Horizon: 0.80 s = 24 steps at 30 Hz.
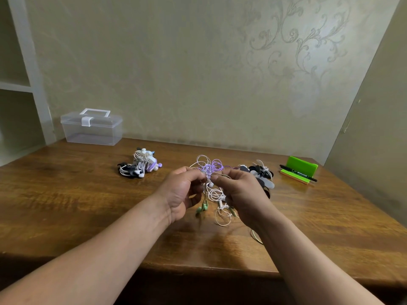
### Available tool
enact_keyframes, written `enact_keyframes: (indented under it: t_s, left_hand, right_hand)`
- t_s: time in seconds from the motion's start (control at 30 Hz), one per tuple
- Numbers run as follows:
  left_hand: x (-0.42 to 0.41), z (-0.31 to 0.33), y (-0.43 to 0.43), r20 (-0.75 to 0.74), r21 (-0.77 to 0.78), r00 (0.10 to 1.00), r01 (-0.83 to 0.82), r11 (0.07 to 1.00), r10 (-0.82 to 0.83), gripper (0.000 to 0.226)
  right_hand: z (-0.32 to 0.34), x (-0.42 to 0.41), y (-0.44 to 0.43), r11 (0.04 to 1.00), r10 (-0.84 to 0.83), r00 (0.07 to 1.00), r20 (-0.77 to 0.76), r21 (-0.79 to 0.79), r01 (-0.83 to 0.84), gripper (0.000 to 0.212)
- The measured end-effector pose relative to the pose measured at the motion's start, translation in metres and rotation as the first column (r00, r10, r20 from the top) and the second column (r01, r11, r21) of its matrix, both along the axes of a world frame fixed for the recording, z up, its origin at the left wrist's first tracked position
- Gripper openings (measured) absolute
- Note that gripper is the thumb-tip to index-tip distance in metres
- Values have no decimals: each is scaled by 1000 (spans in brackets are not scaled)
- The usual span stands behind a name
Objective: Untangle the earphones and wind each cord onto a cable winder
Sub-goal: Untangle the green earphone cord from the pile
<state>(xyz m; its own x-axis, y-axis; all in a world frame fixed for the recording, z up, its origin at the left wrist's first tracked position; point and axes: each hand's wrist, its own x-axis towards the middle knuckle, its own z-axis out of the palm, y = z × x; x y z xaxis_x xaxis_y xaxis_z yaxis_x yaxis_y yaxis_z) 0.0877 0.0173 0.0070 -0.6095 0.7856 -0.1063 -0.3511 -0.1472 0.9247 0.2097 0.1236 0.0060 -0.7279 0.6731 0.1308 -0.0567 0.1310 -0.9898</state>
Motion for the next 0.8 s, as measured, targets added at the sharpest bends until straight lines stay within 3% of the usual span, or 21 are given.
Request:
enact_keyframes:
  t_s: [0.2, 0.3, 0.37, 0.43, 0.5, 0.53, 0.57, 0.63, 0.8]
  left_hand:
    - [4, -6, 3, -59, -69, 998, -21, 997, 17, 15]
    - [1, -11, 7, -206, -89, 973, -128, 988, 108, 19]
    - [-5, -16, 8, -450, -94, 874, -251, 964, 184, 19]
    - [-10, -21, 7, -700, -101, 690, -351, 931, 185, 15]
    - [-12, -25, 5, -855, -106, 504, -401, 910, 123, 10]
    - [-12, -25, 4, -882, -106, 462, -394, 913, 97, 10]
    - [-12, -27, 3, -878, -112, 472, -360, 926, 78, 9]
    - [-11, -30, 2, -809, -134, 586, -255, 958, 43, 8]
    - [-7, -29, -1, -484, -88, 874, -107, 990, 51, 9]
  right_hand:
    - [4, 0, -5, 955, 36, 987, -159, -286, -81, 5]
    - [5, -1, -5, 957, 10, 990, -139, -286, -50, 10]
    - [4, -1, -3, 968, -27, 994, -104, -252, 0, 6]
    - [2, -1, -2, 972, -42, 995, -94, -235, 18, 5]
    - [3, -2, -5, 974, -47, 993, -109, -224, 22, 7]
    - [3, -3, -5, 972, -57, 990, -130, -232, 26, 7]
    - [3, -3, -4, 967, -67, 984, -163, -253, 24, 8]
    - [5, -4, -1, 949, -59, 970, -237, -314, -19, 6]
    - [4, -1, 3, 886, -38, 955, -293, -452, -103, 13]
